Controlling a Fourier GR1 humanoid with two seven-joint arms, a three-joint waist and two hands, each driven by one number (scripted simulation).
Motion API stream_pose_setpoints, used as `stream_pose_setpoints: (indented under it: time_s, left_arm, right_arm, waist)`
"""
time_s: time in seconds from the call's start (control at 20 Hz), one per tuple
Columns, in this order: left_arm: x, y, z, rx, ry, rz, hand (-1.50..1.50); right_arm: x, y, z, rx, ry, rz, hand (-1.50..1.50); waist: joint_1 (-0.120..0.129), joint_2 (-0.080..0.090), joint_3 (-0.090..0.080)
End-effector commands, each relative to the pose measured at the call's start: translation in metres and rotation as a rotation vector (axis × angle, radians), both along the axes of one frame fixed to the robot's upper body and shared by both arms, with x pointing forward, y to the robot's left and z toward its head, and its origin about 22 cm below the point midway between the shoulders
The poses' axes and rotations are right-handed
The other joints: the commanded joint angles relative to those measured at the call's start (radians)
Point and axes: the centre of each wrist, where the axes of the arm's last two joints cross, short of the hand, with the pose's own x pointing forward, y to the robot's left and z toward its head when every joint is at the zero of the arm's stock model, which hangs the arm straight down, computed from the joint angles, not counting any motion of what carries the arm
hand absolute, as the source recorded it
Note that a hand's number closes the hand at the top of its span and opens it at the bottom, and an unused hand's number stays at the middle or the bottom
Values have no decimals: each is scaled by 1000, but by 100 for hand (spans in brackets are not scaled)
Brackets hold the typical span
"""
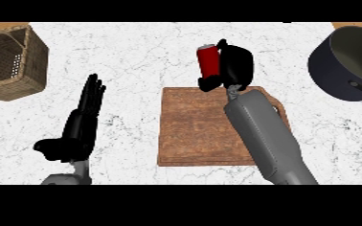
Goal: Pick the can from the cutting board and place it in the pot
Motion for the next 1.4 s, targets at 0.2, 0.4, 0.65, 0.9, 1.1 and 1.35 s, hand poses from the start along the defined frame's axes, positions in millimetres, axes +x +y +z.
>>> stream_pose_setpoints:
  time_s: [0.2,0.4,0.65,0.9,1.1,1.35]
  left_arm:
    - [-4,-2,-12,-7,9,15,0]
    - [6,6,5,-4,2,9,0]
    - [-7,7,2,5,-2,17,0]
    - [-14,10,-7,4,-10,9,0]
    - [-11,-4,-5,-1,6,20,0]
    - [-1,23,-8,-21,11,15,0]
  right_arm:
    - [-19,39,62,-54,-289,-101,150]
    - [-22,22,73,-107,-298,-237,150]
    - [-29,12,86,-131,-303,-364,150]
    - [-29,-73,89,-152,-315,-428,150]
    - [-35,-98,89,-138,-299,-481,150]
    - [-36,-167,101,-142,-296,-510,150]
  waist:
    - [-14,-5,0]
    - [-21,-4,0]
    - [-18,-4,0]
    - [-23,-4,1]
    - [-16,-3,1]
    - [-19,-1,0]
